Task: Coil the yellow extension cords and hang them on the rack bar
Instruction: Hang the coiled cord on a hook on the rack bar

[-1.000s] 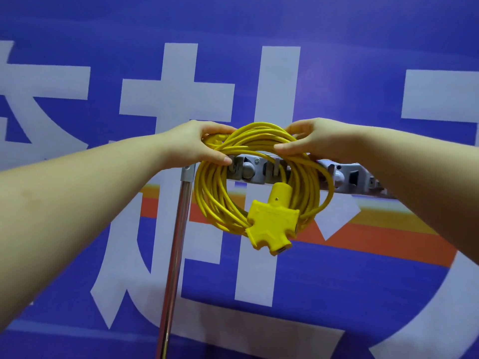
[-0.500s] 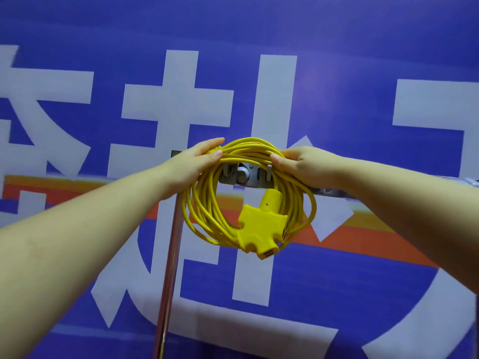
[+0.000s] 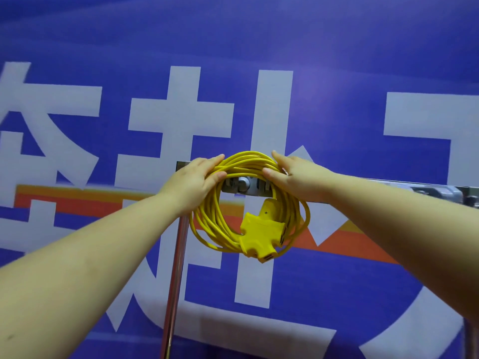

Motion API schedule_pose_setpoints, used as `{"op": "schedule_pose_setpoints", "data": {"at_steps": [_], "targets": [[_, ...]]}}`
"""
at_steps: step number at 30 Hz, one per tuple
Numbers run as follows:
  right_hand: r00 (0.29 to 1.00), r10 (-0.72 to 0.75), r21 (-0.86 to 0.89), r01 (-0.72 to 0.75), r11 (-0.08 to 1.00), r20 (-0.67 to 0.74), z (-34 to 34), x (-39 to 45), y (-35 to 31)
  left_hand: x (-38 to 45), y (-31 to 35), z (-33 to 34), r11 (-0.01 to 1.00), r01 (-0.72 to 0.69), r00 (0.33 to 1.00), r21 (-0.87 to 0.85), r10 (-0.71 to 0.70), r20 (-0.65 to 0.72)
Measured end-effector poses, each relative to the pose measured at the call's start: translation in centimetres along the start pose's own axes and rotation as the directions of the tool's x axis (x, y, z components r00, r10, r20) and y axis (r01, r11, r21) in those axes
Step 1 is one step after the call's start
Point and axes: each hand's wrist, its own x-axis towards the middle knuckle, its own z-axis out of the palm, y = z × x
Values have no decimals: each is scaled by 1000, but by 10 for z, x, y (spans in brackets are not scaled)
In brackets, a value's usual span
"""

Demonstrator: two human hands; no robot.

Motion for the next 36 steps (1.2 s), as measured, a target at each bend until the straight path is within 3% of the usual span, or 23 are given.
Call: {"op": "schedule_pose_setpoints", "data": {"at_steps": [5,10,16,20,26,30,36], "targets": [[990,-106,-48,102,994,-95,3,-6,-6,-8,-4,1,996,-47,998,73,44,40],[988,-140,-139,131,982,-59,6,-10,-7,-14,-4,7,996,-78,997,50,79,-20],[988,-153,-227,146,963,-12,1,-15,-7,-25,-4,5,962,-109,994,250,111,5],[990,-131,-99,126,987,-43,-3,-20,-9,-31,-1,-6,975,-93,991,203,112,-80],[992,-109,-72,105,992,-58,-8,-22,-17,-30,12,-15,977,-56,988,203,83,-127],[992,-106,-75,100,992,-74,-11,-24,-21,-27,19,-17,995,43,996,91,-35,-84],[980,-152,-65,145,987,-132,-6,-12,-33,-13,19,-25,996,84,994,22,-82,-69]]}}
